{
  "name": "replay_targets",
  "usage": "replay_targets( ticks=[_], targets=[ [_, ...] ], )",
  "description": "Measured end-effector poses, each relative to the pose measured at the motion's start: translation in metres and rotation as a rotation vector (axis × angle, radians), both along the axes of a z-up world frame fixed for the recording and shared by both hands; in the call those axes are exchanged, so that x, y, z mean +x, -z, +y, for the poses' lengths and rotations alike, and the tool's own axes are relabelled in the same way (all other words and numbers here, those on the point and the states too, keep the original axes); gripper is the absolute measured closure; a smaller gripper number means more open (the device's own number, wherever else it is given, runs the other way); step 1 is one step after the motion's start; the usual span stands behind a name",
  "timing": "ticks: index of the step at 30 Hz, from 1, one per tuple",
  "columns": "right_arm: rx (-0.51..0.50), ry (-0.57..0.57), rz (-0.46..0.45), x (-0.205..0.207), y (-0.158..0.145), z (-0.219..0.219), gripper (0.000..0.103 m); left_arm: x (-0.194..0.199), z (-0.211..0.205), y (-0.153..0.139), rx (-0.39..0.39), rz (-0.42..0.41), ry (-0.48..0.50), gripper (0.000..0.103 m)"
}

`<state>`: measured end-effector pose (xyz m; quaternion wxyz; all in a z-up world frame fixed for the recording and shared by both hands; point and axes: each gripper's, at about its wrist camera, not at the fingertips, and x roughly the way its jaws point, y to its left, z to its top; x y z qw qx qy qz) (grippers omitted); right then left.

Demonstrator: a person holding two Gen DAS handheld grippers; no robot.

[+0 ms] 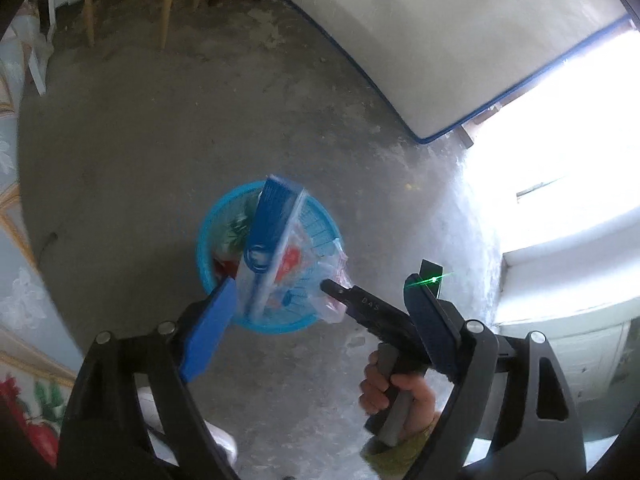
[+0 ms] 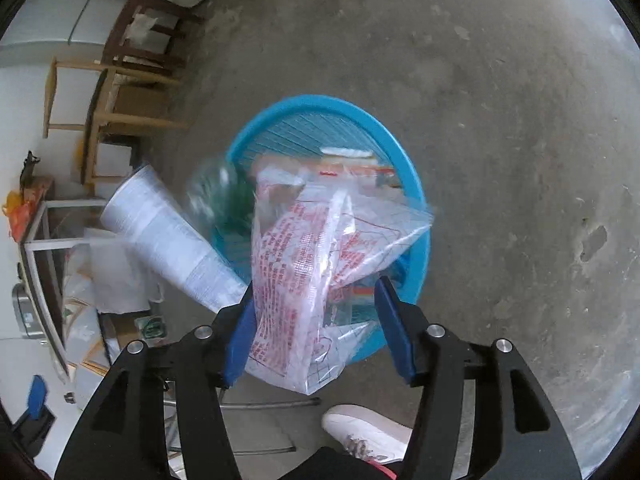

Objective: Collect trash

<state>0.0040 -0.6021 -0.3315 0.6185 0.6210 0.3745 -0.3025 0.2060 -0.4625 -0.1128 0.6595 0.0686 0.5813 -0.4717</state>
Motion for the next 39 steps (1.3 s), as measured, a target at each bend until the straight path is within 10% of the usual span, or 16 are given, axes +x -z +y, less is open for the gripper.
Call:
replay_targets(
  ticks=[11, 27, 39],
  targets=[
    [-0.048, -0.034, -0.052, -0.003, 0.003, -0.002, 0.04, 0.001, 0.031, -0.035, -0.052, -0.09, -0.026, 0.022],
    [-0.146, -0.142, 0.121, 0.017, -0.005, -0.01, 0.024, -0.037, 0.239, -0.109, -0.143, -0.295, -0.178, 0.019],
    [-0.499, -0.322, -0.039, -0.013, -0.176, 0.085, 0.024, -0.077, 0.373, -0.115, -0.192, -0.406, -0.489, 0.012]
  ],
)
